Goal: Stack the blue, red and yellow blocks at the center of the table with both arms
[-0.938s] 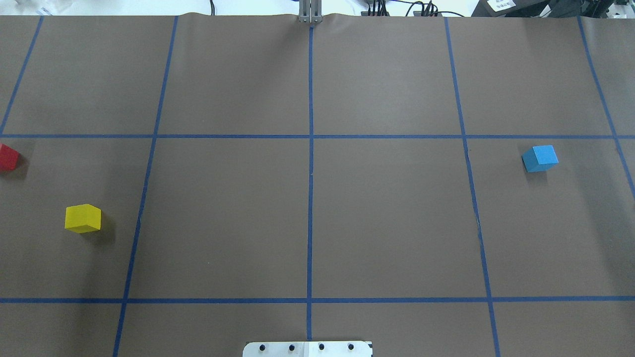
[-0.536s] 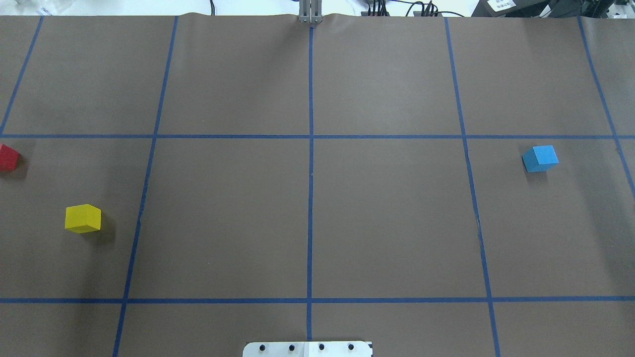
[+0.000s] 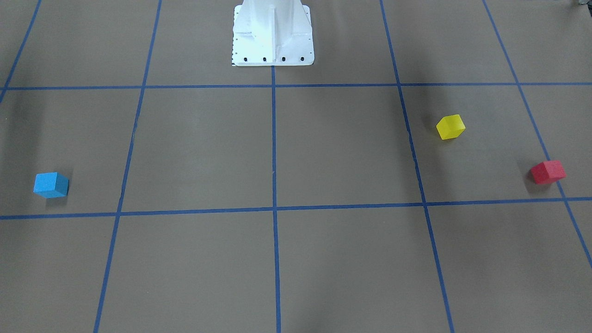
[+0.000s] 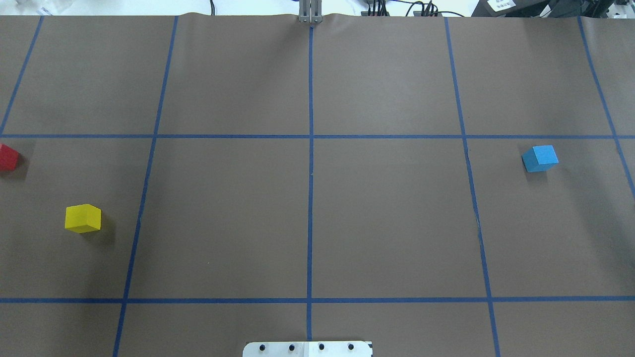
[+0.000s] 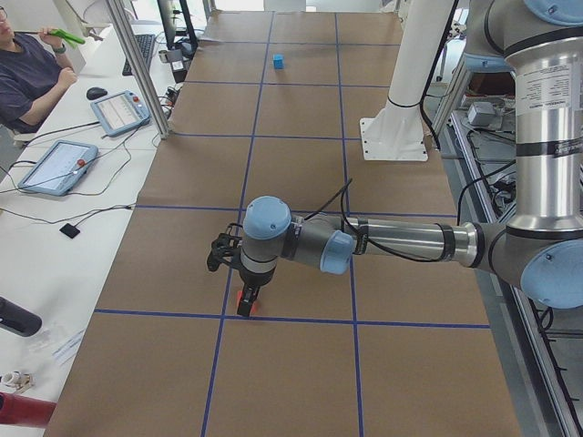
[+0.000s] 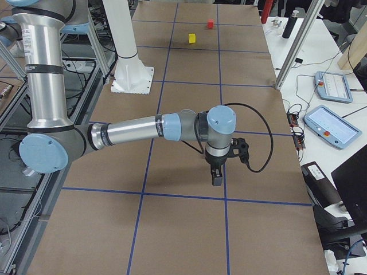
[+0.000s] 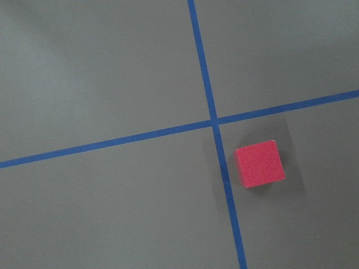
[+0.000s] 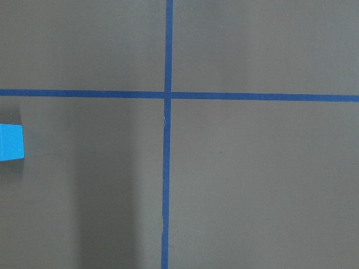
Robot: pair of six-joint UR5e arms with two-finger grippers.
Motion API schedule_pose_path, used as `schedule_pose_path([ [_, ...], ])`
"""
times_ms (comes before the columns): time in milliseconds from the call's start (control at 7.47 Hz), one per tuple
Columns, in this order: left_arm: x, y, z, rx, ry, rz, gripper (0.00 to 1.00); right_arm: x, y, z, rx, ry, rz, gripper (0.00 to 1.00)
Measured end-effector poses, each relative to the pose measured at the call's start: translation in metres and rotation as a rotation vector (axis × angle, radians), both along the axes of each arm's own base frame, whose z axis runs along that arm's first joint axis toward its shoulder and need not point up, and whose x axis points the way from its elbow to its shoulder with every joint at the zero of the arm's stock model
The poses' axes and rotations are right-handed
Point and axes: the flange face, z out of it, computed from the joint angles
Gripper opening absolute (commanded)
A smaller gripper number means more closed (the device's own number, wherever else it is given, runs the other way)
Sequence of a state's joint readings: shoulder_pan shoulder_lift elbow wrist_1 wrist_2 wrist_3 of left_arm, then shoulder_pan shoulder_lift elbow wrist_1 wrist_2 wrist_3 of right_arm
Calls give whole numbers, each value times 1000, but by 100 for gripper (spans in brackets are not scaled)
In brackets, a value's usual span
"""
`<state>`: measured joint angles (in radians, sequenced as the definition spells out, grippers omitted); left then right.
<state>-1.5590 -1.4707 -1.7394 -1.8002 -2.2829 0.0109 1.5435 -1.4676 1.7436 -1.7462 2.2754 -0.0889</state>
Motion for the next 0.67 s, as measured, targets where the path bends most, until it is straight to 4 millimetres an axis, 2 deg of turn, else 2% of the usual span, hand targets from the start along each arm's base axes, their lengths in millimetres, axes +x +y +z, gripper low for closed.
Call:
schedule_pose_path([
  [134,1,-11,-12,23,7,2,100,-47,-32,-31,51,13,-56,99],
  [268,1,-18,-18,36,10,3,100,-105,-48,-49,82,13,-82,99],
  [402,1,-21,-19,37,10,4,100,-166,-55,-61,105,1,-65,99],
  [536,1,-23,-17,33,10,4,100,-215,-60,-70,95,-22,-25,99],
  [670,1,-26,-17,33,10,3,100,-245,-67,-72,67,-40,1,99],
])
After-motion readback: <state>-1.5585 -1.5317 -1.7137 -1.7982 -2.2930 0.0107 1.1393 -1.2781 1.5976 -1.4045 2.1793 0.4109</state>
